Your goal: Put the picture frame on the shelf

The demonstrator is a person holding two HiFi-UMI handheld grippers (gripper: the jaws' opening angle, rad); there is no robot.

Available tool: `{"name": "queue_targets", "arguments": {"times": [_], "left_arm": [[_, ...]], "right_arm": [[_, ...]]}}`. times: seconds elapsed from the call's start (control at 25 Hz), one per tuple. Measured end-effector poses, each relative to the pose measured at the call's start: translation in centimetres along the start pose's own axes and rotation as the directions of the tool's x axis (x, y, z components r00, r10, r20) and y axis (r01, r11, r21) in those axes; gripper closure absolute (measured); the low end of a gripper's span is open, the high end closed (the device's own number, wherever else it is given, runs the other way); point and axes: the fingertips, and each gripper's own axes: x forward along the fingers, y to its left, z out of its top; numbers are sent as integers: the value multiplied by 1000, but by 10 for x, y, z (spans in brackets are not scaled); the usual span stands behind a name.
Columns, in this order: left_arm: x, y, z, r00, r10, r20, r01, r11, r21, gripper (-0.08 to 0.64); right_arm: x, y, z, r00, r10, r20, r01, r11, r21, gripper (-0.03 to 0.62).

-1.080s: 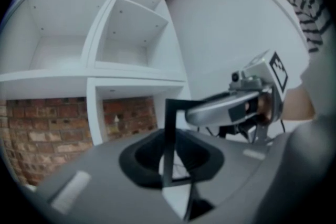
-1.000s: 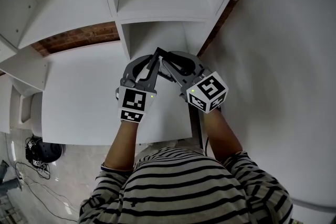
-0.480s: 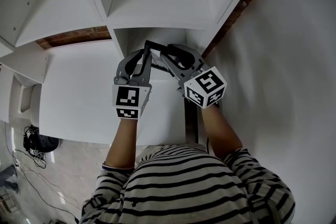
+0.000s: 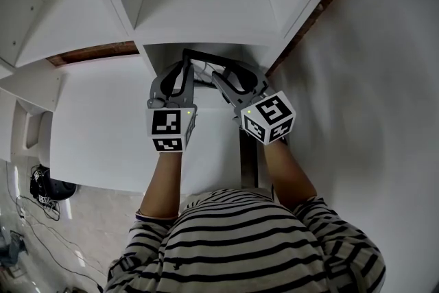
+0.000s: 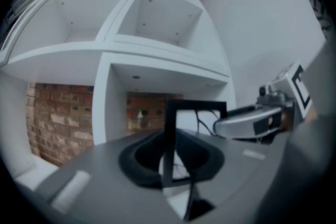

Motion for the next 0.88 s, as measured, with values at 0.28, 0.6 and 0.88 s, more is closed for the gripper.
{"name": "queue_targets", "arguments": {"times": [0.28, 0.6, 0.88], "left_arm": [[11, 11, -8, 998, 56, 5, -55, 996, -63, 491], [21, 15, -13, 994, 105, 2, -105, 991, -86, 491], [27, 17, -18, 991, 137, -8, -137, 988, -74, 491]], "right_arm": [[-1, -14, -18, 998, -47, -38, 47, 999, 13, 460], [3, -24, -29, 988, -136, -77, 137, 991, 0, 460], [10, -32, -31, 961, -264, -79, 266, 964, 14, 460]]}}
